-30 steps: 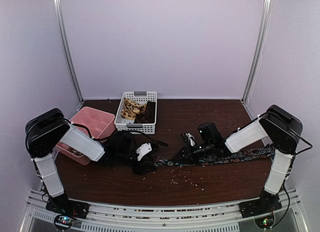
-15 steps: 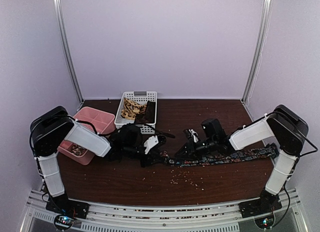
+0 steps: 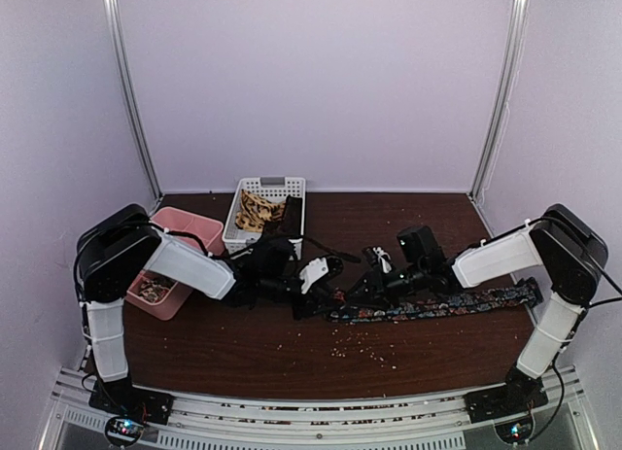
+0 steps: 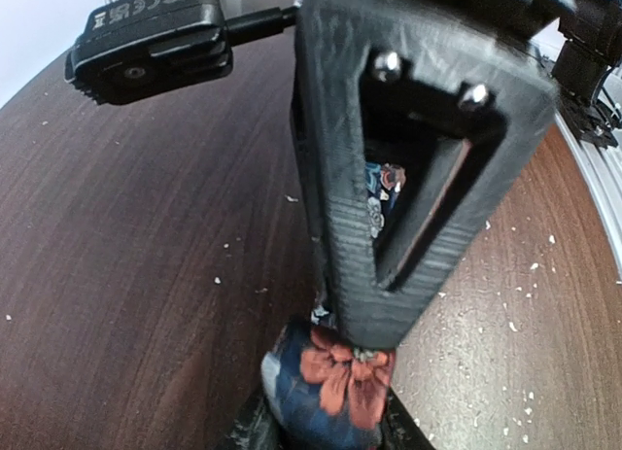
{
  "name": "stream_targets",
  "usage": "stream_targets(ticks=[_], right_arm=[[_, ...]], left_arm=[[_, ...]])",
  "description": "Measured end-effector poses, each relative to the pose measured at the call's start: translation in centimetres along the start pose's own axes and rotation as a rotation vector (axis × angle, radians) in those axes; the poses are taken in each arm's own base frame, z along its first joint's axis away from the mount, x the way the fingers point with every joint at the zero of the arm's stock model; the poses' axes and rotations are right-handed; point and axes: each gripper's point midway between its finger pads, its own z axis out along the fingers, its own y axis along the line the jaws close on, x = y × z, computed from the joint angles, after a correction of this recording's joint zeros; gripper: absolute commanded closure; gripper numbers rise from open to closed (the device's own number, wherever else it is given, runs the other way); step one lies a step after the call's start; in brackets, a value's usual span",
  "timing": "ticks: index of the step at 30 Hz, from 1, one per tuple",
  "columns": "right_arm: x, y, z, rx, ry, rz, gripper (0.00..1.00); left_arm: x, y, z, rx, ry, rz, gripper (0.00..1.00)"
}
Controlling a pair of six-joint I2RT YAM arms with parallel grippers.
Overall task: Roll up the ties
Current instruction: Fold the tie at the center of the board.
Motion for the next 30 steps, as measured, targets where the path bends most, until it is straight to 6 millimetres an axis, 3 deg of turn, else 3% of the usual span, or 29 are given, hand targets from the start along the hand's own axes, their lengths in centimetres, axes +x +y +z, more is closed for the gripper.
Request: stream_targets(ticks=[7, 11, 16, 20, 22, 25, 30], right_arm=[[0.3, 0.1, -0.4, 0.009, 0.004, -0.002, 0.49], [0.4, 0.2, -0.6, 0.017, 0.005, -0.006, 0.5], [0.7, -0.8, -0.4, 0.059, 0.02, 0.009, 0.56], [1.0, -1.9, -0.1, 0.094, 0.032, 0.022, 0.73], [1.1, -2.3, 0.0, 0.108, 0.034, 0.028, 0.83], [1.1, -2.6, 0.0, 0.118, 0.034, 0.021, 0.94], [0.9, -2.8, 0.3, 0.119, 0.035, 0.016, 0.98]], left_arm=[[0.6, -0.9, 1.4, 0.024, 0.041, -0.005, 0.67], [0.2, -1.1, 1.6, 0.026, 0.045, -0.001, 0.67], [-0.3, -0.8, 2.0, 0.016, 0.048, 0.002, 0.67], [0.2, -0.9, 2.1, 0.013, 0.063, 0.003, 0.65], [0.4, -0.9, 2.2, 0.01, 0.073, 0.004, 0.6], [0.5, -0.9, 2.2, -0.001, 0.078, 0.009, 0.44], [2.0, -1.1, 0.6, -0.031, 0.107, -0.001, 0.23]])
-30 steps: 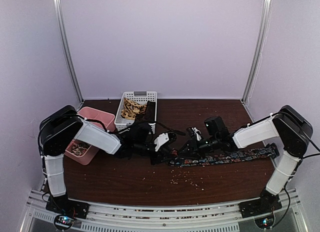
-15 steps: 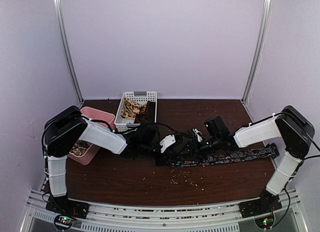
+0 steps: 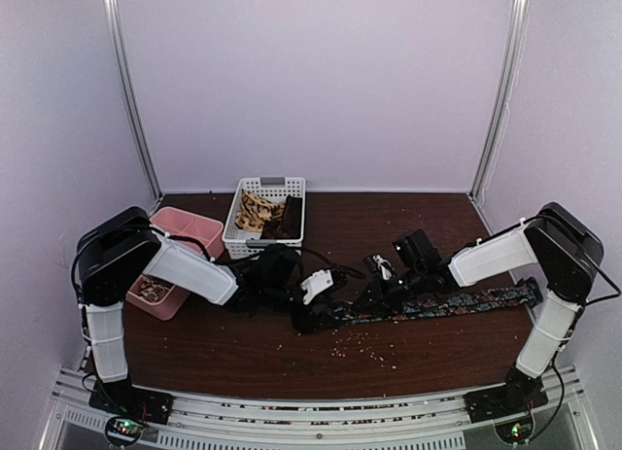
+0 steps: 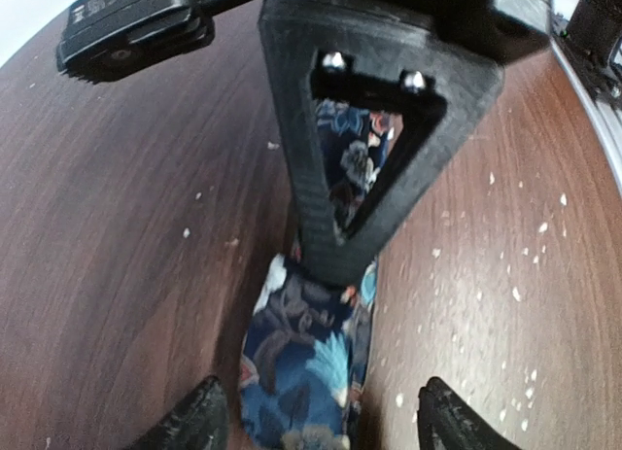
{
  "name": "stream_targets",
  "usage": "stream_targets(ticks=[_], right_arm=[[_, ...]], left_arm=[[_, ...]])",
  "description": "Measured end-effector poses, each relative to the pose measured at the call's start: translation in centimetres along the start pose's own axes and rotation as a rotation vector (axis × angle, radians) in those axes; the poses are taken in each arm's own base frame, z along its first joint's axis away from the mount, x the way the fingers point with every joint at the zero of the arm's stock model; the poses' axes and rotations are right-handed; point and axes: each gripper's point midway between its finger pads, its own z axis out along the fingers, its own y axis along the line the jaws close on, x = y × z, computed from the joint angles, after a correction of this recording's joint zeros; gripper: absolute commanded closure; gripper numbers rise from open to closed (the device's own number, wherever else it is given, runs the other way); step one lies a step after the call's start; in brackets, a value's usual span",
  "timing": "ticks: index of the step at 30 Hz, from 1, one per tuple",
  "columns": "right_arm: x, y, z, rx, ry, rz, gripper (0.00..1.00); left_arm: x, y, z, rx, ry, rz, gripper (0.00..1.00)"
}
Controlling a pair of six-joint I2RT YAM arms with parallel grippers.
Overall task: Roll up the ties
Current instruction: Fold the tie at the center of the board, then roll the tie at the center of the board.
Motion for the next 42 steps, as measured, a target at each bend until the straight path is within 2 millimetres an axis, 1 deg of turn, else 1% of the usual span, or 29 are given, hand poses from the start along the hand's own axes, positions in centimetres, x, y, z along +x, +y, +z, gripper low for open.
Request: stream_targets(ticks=[2, 3, 7, 10, 14, 17, 20, 21, 22, 23, 24, 25, 26, 30, 32, 36, 37, 42], right_arm=[[0.0, 0.0, 0.1, -0.003, 0.001, 0.002, 0.99], [-0.1, 0.0, 0.1, -0.008, -0.001, 0.001, 0.99], [-0.5, 0.6, 0.1, -0.029, -0.015, -0.013, 1.0], [-0.6, 0.8, 0.1, -0.038, -0.019, -0.018, 1.0], [-0.6, 0.9, 0.1, -0.042, -0.019, -0.022, 1.0], [-0.6, 0.8, 0.1, -0.04, -0.018, -0.025, 1.0], [-0.3, 0.4, 0.1, -0.035, -0.015, -0.022, 1.0], [-0.2, 0.2, 0.1, -0.031, -0.013, -0.018, 0.93], [-0.1, 0.0, 0.1, -0.029, -0.011, -0.016, 0.83], [0.0, -0.1, 0.0, -0.025, -0.009, -0.012, 0.7], [0.1, -0.2, 0.0, -0.023, -0.009, -0.008, 0.6], [0.1, -0.2, -0.1, -0.021, -0.008, -0.003, 0.54], [0.1, -0.1, -0.2, -0.022, -0.01, 0.002, 0.51], [-0.2, 0.6, -0.5, -0.037, -0.023, 0.0, 0.49], [-0.2, 0.7, -0.5, -0.039, -0.022, -0.001, 0.49], [-0.4, 1.3, -0.2, -0.044, -0.018, -0.009, 0.57], [-0.4, 1.5, -0.2, -0.045, -0.017, -0.013, 0.64], [-0.2, 1.3, 0.0, -0.028, -0.003, -0.025, 0.9]], left_arm=[[0.4, 0.1, -0.5, -0.011, 0.008, -0.005, 0.16], [0.5, 0.1, -0.6, -0.014, 0.01, -0.006, 0.15], [0.3, 0.2, -0.6, -0.014, 0.006, -0.014, 0.16], [-0.5, 0.7, 0.3, -0.01, -0.009, -0.014, 0.2], [-0.9, 1.3, 1.5, -0.011, -0.016, -0.017, 0.3], [-0.3, 1.3, 2.2, -0.002, -0.005, -0.028, 0.41], [0.4, 1.0, 2.6, 0.012, 0.008, -0.033, 0.5], [0.4, 0.9, 2.6, 0.015, 0.008, -0.032, 0.53], [0.3, 0.8, 2.7, 0.017, 0.007, -0.031, 0.55], [0.3, 0.7, 2.7, 0.018, 0.005, -0.028, 0.55], [0.2, 0.6, 2.7, 0.02, 0.005, -0.026, 0.56], [0.2, 0.4, 2.8, 0.022, 0.007, -0.022, 0.56], [0.2, 0.1, 2.9, 0.026, 0.008, -0.018, 0.57], [0.1, -0.5, 3.1, 0.034, 0.008, -0.009, 0.57], [0.1, -0.7, 3.1, 0.036, 0.009, -0.006, 0.57], [0.1, -0.6, 3.1, 0.032, 0.012, -0.002, 0.58], [0.2, -0.6, 3.1, 0.03, 0.013, -0.001, 0.58], [0.5, -0.4, 3.1, 0.016, 0.025, 0.003, 0.62]])
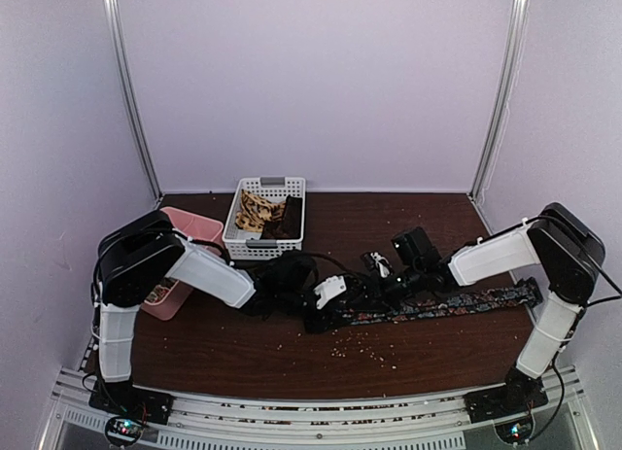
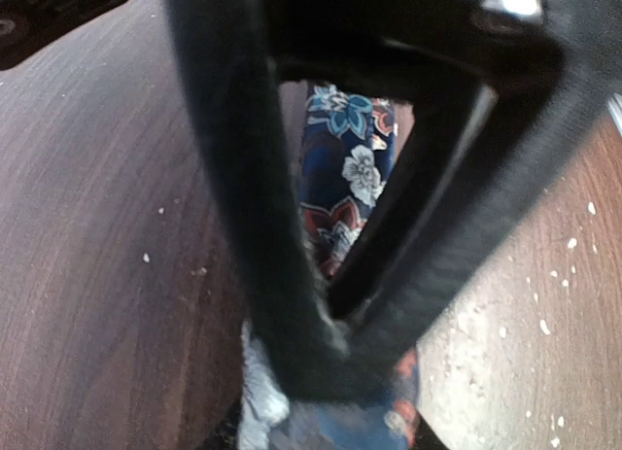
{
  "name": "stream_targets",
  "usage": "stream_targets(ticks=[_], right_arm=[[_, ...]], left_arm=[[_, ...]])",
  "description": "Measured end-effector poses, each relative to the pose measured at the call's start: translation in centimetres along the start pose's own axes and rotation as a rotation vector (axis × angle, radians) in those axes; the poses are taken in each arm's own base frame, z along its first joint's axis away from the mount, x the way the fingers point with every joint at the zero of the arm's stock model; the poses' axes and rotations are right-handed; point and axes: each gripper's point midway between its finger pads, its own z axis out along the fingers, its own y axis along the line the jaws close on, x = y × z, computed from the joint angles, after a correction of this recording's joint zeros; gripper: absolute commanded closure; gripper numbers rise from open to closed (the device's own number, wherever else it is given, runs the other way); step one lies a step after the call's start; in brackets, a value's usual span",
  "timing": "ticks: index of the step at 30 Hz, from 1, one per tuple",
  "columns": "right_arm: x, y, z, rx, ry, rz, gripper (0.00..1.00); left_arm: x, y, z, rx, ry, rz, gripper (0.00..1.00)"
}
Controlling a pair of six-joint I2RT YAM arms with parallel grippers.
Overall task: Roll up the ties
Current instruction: Roll the tie at the center of the board.
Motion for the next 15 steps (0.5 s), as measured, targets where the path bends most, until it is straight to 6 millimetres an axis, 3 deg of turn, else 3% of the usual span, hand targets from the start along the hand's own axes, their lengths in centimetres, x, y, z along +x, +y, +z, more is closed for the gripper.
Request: stream_targets(ticks=[3, 8, 15], right_arm=[[0.1, -0.2, 0.0, 0.015, 0.011, -0.01, 1.0], [0.1, -0.2, 0.2, 0.018, 0.02, -0.028, 1.0], [0.5, -0.8, 1.1, 0.023, 0.043, -0.033, 1.0]], left_arm=[[0.4, -0.1, -0.4, -0.006, 0.004, 0.002, 0.66], [1.0, -0.1, -1.4, -0.017, 0.016, 0.007, 0.68], [2.2, 0.0, -2.8, -0.029, 0.028, 0.006, 0.54]])
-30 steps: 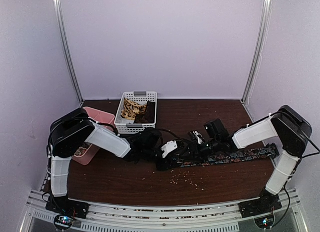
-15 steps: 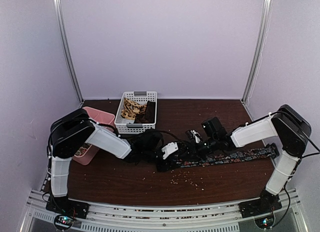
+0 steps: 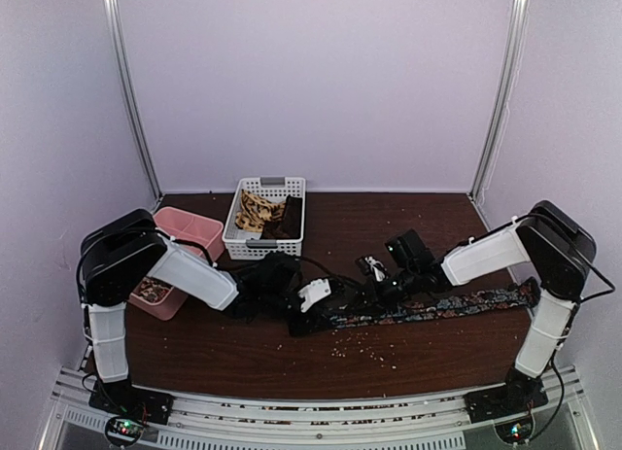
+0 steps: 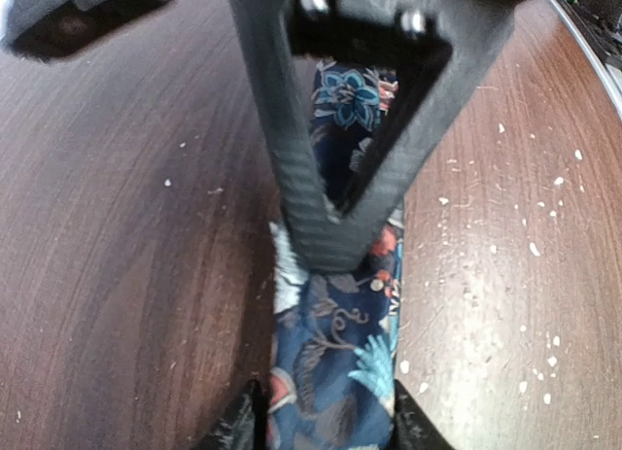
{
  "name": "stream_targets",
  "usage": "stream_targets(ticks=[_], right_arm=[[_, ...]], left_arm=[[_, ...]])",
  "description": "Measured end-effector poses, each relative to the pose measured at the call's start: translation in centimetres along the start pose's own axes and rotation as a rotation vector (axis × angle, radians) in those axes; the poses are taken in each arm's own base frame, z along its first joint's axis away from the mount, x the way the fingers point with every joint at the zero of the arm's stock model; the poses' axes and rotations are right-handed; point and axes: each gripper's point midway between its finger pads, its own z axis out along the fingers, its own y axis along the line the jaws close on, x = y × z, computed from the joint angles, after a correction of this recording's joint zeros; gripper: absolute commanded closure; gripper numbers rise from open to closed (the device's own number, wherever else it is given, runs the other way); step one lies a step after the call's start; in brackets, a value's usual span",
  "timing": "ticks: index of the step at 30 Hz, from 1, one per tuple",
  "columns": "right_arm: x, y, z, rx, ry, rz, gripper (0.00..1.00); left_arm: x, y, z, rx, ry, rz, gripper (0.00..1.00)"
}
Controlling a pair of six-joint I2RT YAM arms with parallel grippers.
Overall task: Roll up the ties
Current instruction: Roll the tie at the center of the board.
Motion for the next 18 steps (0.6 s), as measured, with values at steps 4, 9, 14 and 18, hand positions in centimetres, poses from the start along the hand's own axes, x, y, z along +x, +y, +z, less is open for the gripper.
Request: stream_targets(ticks=[4, 9, 14, 18], right_arm=[[0.5, -1.3, 0.9, 0.02, 0.022, 0.022, 1.0], [0.5, -1.6, 1.1, 0.024, 0.025, 0.008, 1.0], [0.5, -1.7, 1.2, 0.023, 0.024, -0.002, 1.0], [0.5, -1.7, 1.2, 0.023, 0.023, -0.003, 1.0]], left_arm=[[0.0, 0.2, -0.1, -0.008, -0.005, -0.001, 0.39], [0.4, -0.2, -1.9, -0.039, -0.014, -0.009, 0.13], [-0.6, 0.1, -6.0, -0.146, -0.084, -0.031, 0.02], [-2.6, 1.3, -8.6, -0.253, -0.19, -0.08, 0.02]])
